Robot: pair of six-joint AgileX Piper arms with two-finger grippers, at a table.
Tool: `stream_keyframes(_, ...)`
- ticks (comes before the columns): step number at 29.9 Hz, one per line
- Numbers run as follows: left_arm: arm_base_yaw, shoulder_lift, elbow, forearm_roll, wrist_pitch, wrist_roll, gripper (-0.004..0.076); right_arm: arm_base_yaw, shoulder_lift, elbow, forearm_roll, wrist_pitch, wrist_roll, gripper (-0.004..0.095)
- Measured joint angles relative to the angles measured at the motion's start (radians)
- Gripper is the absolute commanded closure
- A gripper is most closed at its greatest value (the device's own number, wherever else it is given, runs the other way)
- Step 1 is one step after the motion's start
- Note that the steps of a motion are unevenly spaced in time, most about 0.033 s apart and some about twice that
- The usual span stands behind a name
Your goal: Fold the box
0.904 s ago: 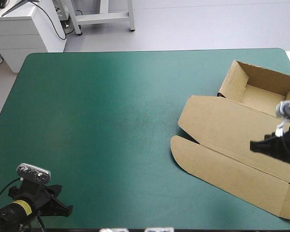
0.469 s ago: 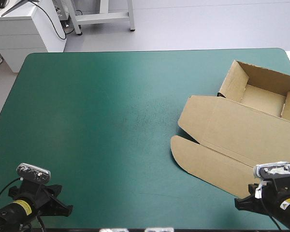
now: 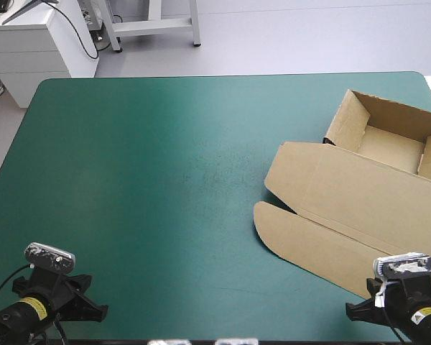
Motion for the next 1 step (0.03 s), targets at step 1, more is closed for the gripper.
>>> stream_keyframes(1, 0.0, 0.0, 0.0, -0.003, 0.0, 0.0, 0.0731, 0.0, 0.0, 0.0, 0.0, 0.0, 0.0, 0.0819)
